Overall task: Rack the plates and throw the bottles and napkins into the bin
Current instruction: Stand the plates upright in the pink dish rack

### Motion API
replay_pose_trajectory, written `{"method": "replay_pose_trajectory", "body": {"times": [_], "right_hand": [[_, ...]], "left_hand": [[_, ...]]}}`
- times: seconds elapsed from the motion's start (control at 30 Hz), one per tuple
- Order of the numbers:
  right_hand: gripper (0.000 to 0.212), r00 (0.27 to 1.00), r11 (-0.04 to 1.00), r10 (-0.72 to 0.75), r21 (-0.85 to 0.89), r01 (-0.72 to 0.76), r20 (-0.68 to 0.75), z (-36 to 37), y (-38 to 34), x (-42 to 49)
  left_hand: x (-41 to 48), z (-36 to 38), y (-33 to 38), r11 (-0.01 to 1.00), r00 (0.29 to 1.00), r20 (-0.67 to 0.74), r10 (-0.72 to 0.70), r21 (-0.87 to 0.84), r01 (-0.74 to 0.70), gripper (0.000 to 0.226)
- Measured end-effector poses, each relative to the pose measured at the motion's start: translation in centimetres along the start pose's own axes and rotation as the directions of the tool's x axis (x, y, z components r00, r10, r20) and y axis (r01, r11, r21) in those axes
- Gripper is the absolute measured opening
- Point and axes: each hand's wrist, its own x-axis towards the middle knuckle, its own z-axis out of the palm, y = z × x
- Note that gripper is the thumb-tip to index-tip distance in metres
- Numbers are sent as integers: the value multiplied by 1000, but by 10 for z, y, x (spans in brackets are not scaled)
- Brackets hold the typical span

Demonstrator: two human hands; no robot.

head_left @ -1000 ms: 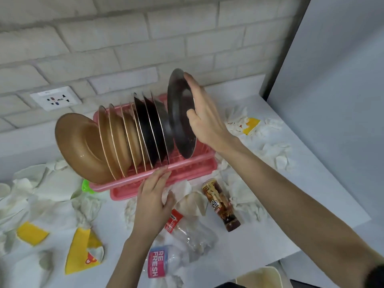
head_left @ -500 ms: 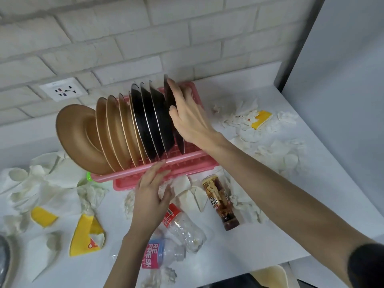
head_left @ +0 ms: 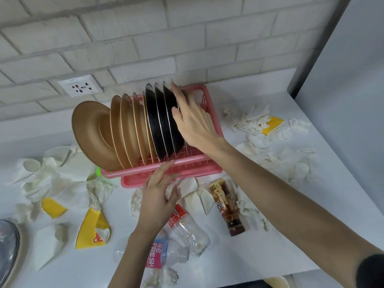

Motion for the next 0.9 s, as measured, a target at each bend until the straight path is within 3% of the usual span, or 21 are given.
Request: {"method": "replay_pose_trajectory", "body": {"times": [0.33, 0.73, 0.9], "right_hand": [[65, 999, 997, 51, 65, -52, 14, 0, 4, -9], [65, 998, 984, 65, 165, -66, 11, -10, -5, -27], [53, 994, 973, -72, 214, 89, -83, -16, -16, -48]], "left_hand": [[0, -1, 0, 1000, 1000, -15, -4, -16, 4, 31], [0, -16, 15, 987, 996, -78, -32, -162, 19, 30], [-5, -33, 21, 963, 981, -153, -120, -260, 77, 26]]}}
